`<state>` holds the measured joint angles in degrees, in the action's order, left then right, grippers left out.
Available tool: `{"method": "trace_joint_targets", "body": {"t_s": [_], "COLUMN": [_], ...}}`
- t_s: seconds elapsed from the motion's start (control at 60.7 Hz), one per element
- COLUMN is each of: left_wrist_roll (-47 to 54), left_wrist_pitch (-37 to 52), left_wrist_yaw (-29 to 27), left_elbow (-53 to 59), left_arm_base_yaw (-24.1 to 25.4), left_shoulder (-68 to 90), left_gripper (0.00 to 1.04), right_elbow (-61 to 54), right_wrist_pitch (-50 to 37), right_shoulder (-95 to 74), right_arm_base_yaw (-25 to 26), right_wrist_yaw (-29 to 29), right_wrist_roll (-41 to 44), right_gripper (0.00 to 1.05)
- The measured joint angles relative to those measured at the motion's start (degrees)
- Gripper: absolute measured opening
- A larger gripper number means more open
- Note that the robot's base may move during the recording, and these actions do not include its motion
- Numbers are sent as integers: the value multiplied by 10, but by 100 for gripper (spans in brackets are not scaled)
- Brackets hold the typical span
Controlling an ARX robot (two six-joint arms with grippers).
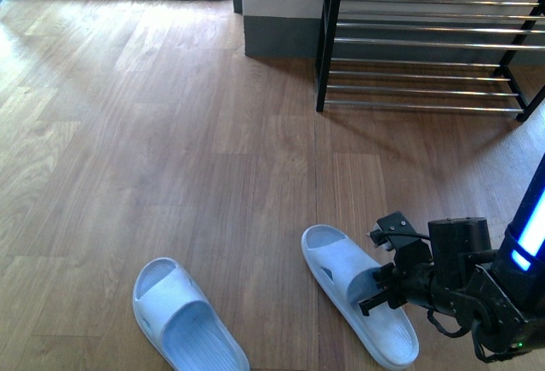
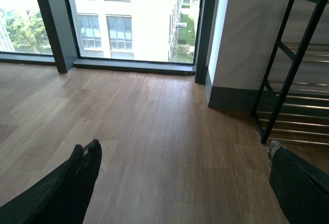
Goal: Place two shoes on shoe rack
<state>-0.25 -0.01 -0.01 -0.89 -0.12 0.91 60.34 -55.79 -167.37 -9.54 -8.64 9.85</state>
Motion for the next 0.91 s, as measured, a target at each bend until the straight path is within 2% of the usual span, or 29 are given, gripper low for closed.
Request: {"method": "trace_joint_targets", "body": {"t_s": [0.181, 0.346, 0.577, 0.725, 0.906], "left_wrist_roll": [0, 0, 0, 0, 0], "left_wrist_pitch": [0, 0, 0, 0, 0], "left_wrist_yaw": [0, 0, 0, 0, 0], "left_elbow": [0, 0, 0, 0, 0], "left_arm_base_yaw": [0, 0, 0, 0, 0], "left_shoulder": [0, 0, 0, 0, 0], "left_gripper": [95, 95, 95, 95, 95], "right_elbow": [-132, -239, -350, -386, -440], "right_wrist_pitch": [-54, -43, 49, 124, 210], "right_shoulder": [139, 293, 583, 755, 931], "right_arm_base_yaw": [9, 25, 74, 113, 169], "right_wrist_yaw": [26, 52, 60, 38, -16], "right_wrist_roll": [-57, -65, -67, -74, -75], "right_gripper": [2, 2, 2, 2, 2]}}
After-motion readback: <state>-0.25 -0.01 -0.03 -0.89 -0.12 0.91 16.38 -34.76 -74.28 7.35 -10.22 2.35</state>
